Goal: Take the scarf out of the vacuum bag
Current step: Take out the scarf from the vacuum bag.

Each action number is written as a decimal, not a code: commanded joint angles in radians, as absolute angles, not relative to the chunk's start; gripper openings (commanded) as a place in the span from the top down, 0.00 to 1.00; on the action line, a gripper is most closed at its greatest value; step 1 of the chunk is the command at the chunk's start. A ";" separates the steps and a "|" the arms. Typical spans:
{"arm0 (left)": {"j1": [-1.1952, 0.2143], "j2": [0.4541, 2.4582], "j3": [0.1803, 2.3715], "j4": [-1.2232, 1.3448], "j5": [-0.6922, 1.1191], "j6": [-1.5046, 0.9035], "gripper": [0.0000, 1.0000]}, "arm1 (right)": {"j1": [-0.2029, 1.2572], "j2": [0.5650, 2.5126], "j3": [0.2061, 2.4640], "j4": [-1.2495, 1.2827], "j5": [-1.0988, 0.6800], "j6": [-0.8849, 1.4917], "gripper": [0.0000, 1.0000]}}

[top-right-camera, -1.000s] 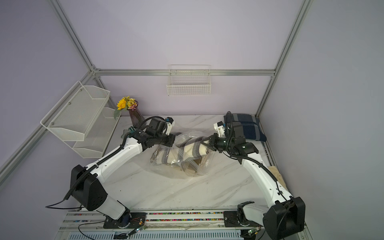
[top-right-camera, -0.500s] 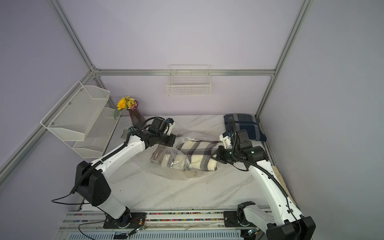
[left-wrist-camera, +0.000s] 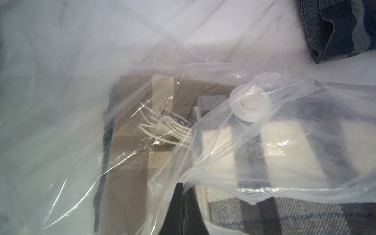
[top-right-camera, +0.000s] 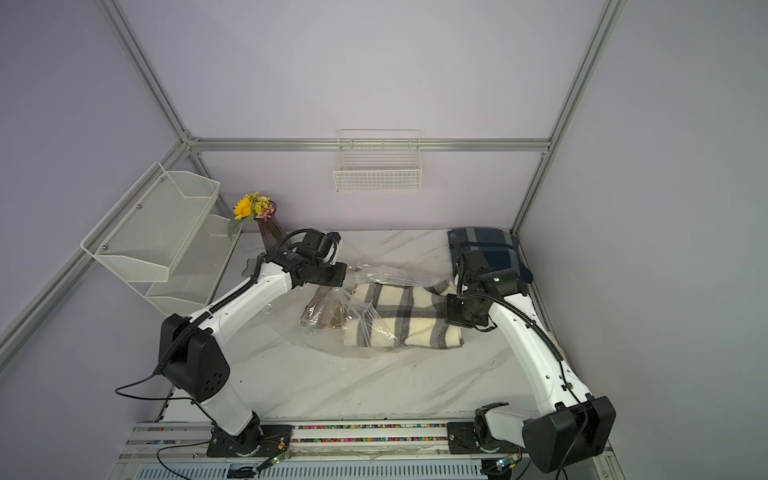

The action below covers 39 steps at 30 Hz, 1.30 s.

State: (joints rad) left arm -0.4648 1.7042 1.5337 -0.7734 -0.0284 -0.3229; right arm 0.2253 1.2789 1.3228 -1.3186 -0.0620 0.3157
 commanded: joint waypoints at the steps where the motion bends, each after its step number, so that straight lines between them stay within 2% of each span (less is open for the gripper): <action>1: -0.406 1.681 1.563 -0.805 -0.122 -0.336 1.00 | 0.221 1.301 1.386 -1.396 0.114 0.282 1.00; 6: -0.352 1.657 1.541 -0.813 -0.123 -0.336 1.00 | 0.221 1.337 1.444 -1.337 0.173 0.262 1.00; 18: -0.229 1.604 1.506 -0.823 -0.118 -0.328 1.00 | 0.222 1.480 1.468 -1.054 -0.100 0.328 1.00; 30: -0.195 1.609 1.487 -0.817 -0.089 -0.330 1.00 | 0.210 1.607 1.581 -0.993 0.012 0.264 1.00; 39: -0.193 1.615 1.482 -0.816 -0.084 -0.326 1.00 | 0.055 1.557 1.653 -0.972 -0.036 0.281 1.00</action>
